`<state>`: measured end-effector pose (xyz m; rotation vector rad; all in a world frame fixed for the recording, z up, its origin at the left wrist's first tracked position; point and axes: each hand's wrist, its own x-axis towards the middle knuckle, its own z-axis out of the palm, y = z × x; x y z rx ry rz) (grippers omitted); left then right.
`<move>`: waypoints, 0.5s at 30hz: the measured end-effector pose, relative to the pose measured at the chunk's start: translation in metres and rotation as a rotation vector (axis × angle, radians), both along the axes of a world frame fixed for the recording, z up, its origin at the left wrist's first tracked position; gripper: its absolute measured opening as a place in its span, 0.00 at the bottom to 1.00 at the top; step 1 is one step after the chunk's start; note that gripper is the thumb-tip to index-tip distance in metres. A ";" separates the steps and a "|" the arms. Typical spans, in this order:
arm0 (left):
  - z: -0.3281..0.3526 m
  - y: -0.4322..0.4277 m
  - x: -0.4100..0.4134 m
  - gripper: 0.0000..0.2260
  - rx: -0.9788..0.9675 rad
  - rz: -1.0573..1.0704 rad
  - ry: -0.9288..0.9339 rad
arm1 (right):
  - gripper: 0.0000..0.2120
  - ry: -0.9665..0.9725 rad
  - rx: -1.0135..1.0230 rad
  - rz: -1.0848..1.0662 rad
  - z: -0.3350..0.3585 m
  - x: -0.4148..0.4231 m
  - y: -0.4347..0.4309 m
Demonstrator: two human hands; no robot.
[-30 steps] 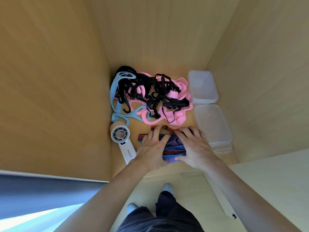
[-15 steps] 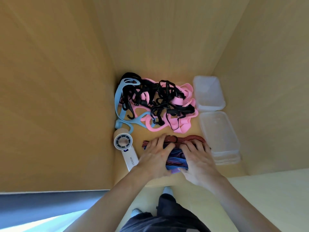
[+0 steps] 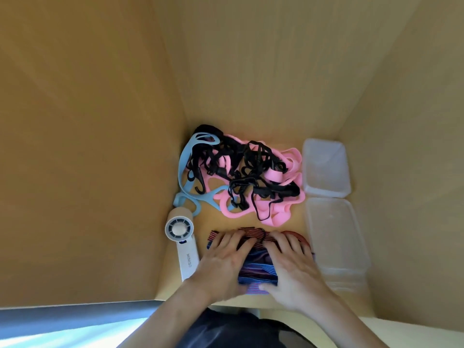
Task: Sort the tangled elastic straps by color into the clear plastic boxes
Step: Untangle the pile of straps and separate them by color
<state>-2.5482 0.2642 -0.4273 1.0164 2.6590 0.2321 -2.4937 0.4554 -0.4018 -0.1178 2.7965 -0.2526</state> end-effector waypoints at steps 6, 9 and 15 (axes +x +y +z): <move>0.008 -0.003 0.001 0.49 -0.025 0.020 -0.050 | 0.47 -0.014 -0.083 0.018 0.016 0.000 0.009; 0.017 -0.003 -0.002 0.53 -0.021 0.025 -0.097 | 0.47 -0.008 -0.128 0.028 0.027 -0.009 0.015; 0.045 -0.009 -0.014 0.55 0.173 0.097 -0.243 | 0.27 0.189 -0.340 -0.101 0.050 -0.057 0.030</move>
